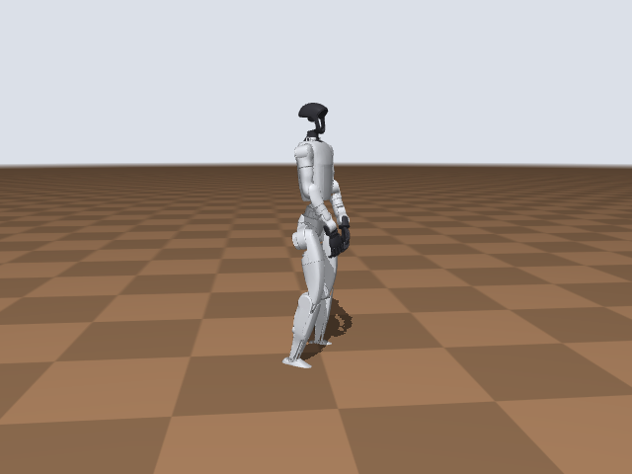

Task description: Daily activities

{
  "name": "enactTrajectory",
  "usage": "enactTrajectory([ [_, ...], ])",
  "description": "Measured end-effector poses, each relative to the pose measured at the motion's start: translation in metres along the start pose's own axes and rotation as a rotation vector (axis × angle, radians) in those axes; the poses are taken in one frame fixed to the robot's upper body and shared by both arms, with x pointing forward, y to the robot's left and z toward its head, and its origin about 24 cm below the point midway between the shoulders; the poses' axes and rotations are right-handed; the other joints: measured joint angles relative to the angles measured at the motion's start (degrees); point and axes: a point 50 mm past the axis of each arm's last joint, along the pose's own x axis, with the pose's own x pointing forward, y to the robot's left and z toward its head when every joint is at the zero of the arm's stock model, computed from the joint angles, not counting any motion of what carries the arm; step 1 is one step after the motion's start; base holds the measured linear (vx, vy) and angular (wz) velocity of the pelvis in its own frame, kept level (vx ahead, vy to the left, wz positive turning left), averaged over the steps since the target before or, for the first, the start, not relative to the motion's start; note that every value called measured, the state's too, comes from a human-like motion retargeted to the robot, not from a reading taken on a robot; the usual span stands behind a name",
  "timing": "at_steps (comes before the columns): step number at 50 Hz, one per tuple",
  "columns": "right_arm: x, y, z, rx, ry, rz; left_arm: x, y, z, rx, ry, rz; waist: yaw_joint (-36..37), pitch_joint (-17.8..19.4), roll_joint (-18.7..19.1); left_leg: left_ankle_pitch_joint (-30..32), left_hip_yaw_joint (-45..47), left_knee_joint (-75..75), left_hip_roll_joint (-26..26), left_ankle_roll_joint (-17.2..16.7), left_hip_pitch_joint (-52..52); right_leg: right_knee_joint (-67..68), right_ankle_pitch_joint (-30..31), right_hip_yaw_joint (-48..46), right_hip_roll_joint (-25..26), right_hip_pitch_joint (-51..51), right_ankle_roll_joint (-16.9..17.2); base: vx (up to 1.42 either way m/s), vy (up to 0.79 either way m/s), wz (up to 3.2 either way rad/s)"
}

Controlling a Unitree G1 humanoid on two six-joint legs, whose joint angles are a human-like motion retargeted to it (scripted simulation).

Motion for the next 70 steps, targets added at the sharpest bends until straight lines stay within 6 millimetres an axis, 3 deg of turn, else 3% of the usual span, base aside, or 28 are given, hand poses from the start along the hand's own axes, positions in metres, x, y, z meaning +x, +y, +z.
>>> enactTrajectory([
  [2,-0.005,-0.017,0.003,0.001,-0.025,-0.040,-0.005,0.018,0.005,-0.015,-0.030,0.037,0.1,-0.2,-0.1,-1.7,-0.4,0.4,0.1,-0.2,-0.3,-0.9,-1.0,-0.1,0.6,0.3,0.1,0.05,-0.01,0.02],
  [6,-0.012,-0.033,0.012,0.008,-0.105,-0.126,-0.009,0.029,0.015,-0.090,-0.121,0.093,0.3,0.4,-0.1,-2.5,-0.6,1.5,0.8,-0.4,-0.8,-1.7,-0.9,-0.3,1.3,0.8,-0.3,0.00,0.00,0.00],
  [9,-0.024,-0.053,0.030,-0.011,-0.223,-0.250,-0.014,0.039,0.035,-0.155,-0.254,0.162,0.3,0.5,-0.1,-2.7,-0.7,1.9,1.3,-0.7,-1.1,-2.3,-1.1,-0.5,1.9,1.1,-0.6,0.02,-0.04,0.00],
  [13,-0.056,-0.086,0.070,-0.068,-0.456,-0.466,-0.027,0.052,0.066,-0.259,-0.460,0.263,-0.1,0.5,0.0,-2.5,-0.8,1.8,1.7,-1.2,-1.3,-3.2,-1.5,-0.7,2.4,1.3,-1.1,0.04,-0.06,-0.01],
  [17,-0.112,-0.109,0.129,-0.186,-0.780,-0.669,-0.041,0.054,0.088,-0.376,-0.636,0.310,-1.0,0.1,0.4,-1.6,-0.6,1.5,1.7,-1.9,-1.6,-3.4,-1.8,-0.7,2.3,1.0,-1.5,0.03,-0.03,-0.01],
  [18,-0.125,-0.104,0.145,-0.221,-0.871,-0.689,-0.041,0.045,0.091,-0.412,-0.666,0.295,-1.5,-0.6,0.3,-1.3,-0.6,2.8,1.4,-1.9,-2.9,-1.1,-2.2,-0.6,1.5,-0.7,-1.6,0.00,0.00,0.00],
  [21,-0.188,-0.098,0.206,-0.410,-1.180,-0.728,-0.050,0.044,0.109,-0.426,-0.761,0.236,-2.2,-1.2,0.7,-1.4,-0.3,1.0,1.2,-2.2,-2.2,-2.9,-2.4,-0.3,1.9,-0.2,-1.6,0.08,0.00,-0.01],
  [25,-0.252,-0.035,0.270,-0.725,-1.527,-0.532,-0.053,0.018,0.129,-0.347,-0.810,0.013,-3.6,-2.8,1.2,-1.4,0.2,0.4,0.9,-1.8,-2.8,-2.1,-2.4,0.4,1.5,-1.5,-1.5,0.01,0.01,0.01],
  [28,-0.273,0.020,0.293,-0.953,-1.634,-0.275,-0.054,-0.008,0.143,-0.209,-0.798,-0.219,-4.3,-3.8,1.5,-1.7,0.3,0.8,0.6,-1.5,-3.6,-0.9,-2.5,0.8,1.0,-2.7,-1.2,0.01,0.06,0.04],
  [30,-0.274,0.053,0.298,-1.060,-1.643,-0.106,-0.054,-0.029,0.149,-0.117,-0.771,-0.378,-4.5,-4.5,1.4,-1.6,0.2,2.5,0.2,-1.3,-5.1,1.6,-2.6,1.1,0.1,-4.5,-1.1,-0.02,0.05,0.04],
  [33,-0.271,0.082,0.302,-1.159,-1.606,0.063,-0.058,-0.049,0.159,0.012,-0.735,-0.562,-4.1,-4.6,1.5,-2.5,0.1,3.5,0.1,-1.4,-5.4,1.9,-2.7,1.2,0.0,-4.4,-0.8,0.00,0.00,0.00],
  [38,-0.255,0.105,0.302,-1.181,-1.512,0.250,-0.064,-0.074,0.167,0.125,-0.678,-0.772,-2.9,-3.9,1.7,-3.0,0.0,4.6,0.4,-1.8,-5.1,1.2,-2.1,0.9,0.2,-3.3,-0.5,-0.02,0.00,0.01],
  [48,-0.235,0.118,0.298,-1.078,-1.405,0.462,-0.070,-0.098,0.172,0.161,-0.621,-0.963,-1.7,-2.4,1.7,-4.0,-0.1,7.5,0.5,-2.1,-5.1,2.0,-2.5,0.6,0.1,-2.3,-0.2,-0.02,0.00,0.01],
  [65,-0.239,0.117,0.299,-0.941,-1.439,0.522,-0.086,-0.110,0.191,0.155,-0.691,-1.038,-2.0,0.1,2.8,-4.2,0.1,7.1,1.0,-2.6,-4.1,-0.1,-2.3,0.3,0.8,-0.6,-0.2,0.00,0.00,0.01],
  [70,-0.221,0.125,0.294,-0.903,-1.362,0.599,-0.084,-0.125,0.188,0.154,-0.658,-1.089,-1.8,1.1,2.1,-4.6,0.2,10.5,0.9,-2.6,-5.3,3.8,-3.2,0.8,0.0,-2.1,-0.1,-0.03,-0.01,0.02],
])
